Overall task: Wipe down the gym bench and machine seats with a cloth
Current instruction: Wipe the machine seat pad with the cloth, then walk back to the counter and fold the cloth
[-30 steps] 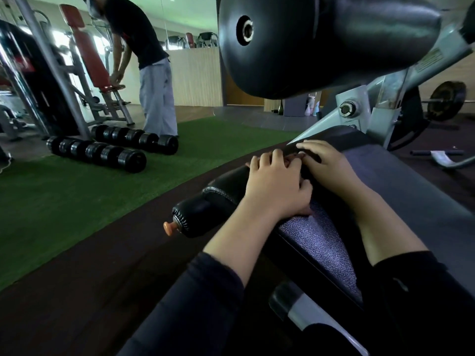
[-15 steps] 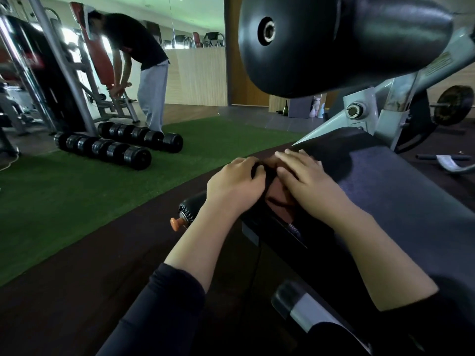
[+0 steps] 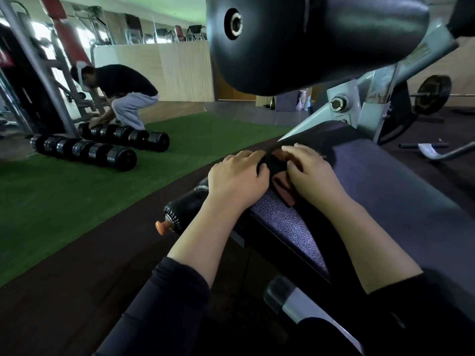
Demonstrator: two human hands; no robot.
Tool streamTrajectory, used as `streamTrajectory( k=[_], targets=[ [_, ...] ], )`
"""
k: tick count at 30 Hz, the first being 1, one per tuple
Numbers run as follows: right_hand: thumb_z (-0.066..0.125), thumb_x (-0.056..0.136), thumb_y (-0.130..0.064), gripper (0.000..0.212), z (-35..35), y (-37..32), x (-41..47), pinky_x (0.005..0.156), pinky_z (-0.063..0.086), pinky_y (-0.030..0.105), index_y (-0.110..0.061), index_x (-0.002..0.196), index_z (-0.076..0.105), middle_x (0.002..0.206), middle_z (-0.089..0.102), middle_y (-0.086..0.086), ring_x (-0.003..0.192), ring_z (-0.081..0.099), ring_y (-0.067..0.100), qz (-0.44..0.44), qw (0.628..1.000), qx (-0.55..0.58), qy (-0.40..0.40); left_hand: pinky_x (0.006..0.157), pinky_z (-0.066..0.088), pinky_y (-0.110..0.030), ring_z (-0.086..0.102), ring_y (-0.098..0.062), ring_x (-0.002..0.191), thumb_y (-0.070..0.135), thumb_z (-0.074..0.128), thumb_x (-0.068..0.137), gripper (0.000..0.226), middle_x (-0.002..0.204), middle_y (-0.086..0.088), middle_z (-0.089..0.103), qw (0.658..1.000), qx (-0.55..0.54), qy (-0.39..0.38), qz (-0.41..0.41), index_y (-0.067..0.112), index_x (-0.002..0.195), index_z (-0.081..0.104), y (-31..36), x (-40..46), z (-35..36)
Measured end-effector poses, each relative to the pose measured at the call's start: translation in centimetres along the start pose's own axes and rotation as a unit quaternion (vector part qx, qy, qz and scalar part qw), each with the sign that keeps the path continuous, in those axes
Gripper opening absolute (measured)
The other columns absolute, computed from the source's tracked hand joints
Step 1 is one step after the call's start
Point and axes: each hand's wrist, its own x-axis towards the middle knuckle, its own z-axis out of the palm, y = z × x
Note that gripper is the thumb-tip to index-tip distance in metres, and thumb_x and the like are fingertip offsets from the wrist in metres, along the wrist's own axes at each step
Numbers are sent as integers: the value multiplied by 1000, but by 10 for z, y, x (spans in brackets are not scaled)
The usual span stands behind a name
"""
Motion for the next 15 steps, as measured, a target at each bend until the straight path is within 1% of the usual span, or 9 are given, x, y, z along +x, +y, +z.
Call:
streamTrajectory(
  k=[2, 4, 6, 7, 8, 9, 12, 13, 15],
  targets=[
    [45, 91, -6, 41, -2, 5, 3, 108, 26, 25, -13, 131, 54, 142, 44, 10, 134, 37, 22, 7, 1000, -2, 21, 90, 40, -34, 47, -22, 126, 38, 36, 99, 41, 142, 10, 49, 1000, 8, 6, 28, 35, 138, 47, 8, 8, 4],
    [45, 86, 2, 42, -3, 14, 8, 104, 29, 26, -5, 126, 58, 135, 51, 17, 127, 45, 29, 5, 999, -21, 50, 90, 40, -35, 47, -22, 125, 37, 37, 98, 41, 140, 9, 49, 999, 10, 7, 49, 34, 137, 48, 21, 19, 9],
    [44, 80, 6, 41, -10, 25, 14, 98, 38, 36, -2, 116, 63, 122, 58, 20, 114, 53, 36, 14, 997, -41, 67, 93, 39, -35, 48, -22, 125, 35, 38, 97, 41, 140, 8, 50, 998, 13, 5, 69, 33, 136, 49, 38, 32, 16],
    [43, 77, 4, 39, -15, 31, 16, 90, 43, 42, -3, 109, 65, 114, 61, 19, 105, 55, 38, 29, 997, -47, 59, 95, 39, -36, 47, -22, 125, 34, 38, 97, 41, 140, 8, 50, 997, 10, -5, 76, 33, 137, 49, 48, 38, 19],
    [42, 74, 2, 36, -22, 36, 17, 83, 45, 44, -4, 101, 65, 106, 62, 17, 98, 56, 39, 44, 997, -51, 47, 96, 38, -36, 47, -21, 126, 34, 38, 97, 42, 140, 7, 50, 997, 5, -19, 78, 32, 137, 48, 57, 44, 22],
    [43, 73, -1, 32, -30, 40, 20, 79, 45, 43, -5, 97, 64, 102, 61, 15, 95, 55, 38, 61, 996, -56, 36, 96, 38, -36, 47, -21, 126, 35, 38, 97, 41, 139, 6, 51, 996, 3, -35, 77, 32, 137, 48, 66, 51, 24],
    [59, 70, -6, 26, -55, 49, 28, 78, 43, 38, -6, 96, 63, 102, 60, 14, 97, 54, 35, 144, 989, -37, -10, 90, 36, -33, 46, -23, 123, 35, 37, 99, 37, 133, 3, 55, 993, 35, -95, 67, 27, 131, 53, 93, 72, 19],
    [61, 70, -7, 24, -61, 51, 29, 76, 42, 36, -9, 93, 63, 102, 60, 13, 97, 54, 34, 170, 985, -32, -24, 90, 34, -32, 46, -23, 122, 34, 37, 99, 36, 132, 1, 55, 990, 48, -114, 64, 25, 129, 55, 101, 76, 17],
    [56, 74, -6, 13, -75, 53, 32, 70, 36, 32, -12, 84, 62, 97, 61, 13, 93, 54, 34, 208, 977, -22, -39, 84, 29, -30, 46, -23, 121, 32, 36, 100, 33, 130, -2, 56, 988, 45, -136, 57, 20, 124, 56, 117, 82, 10]
  ],
)
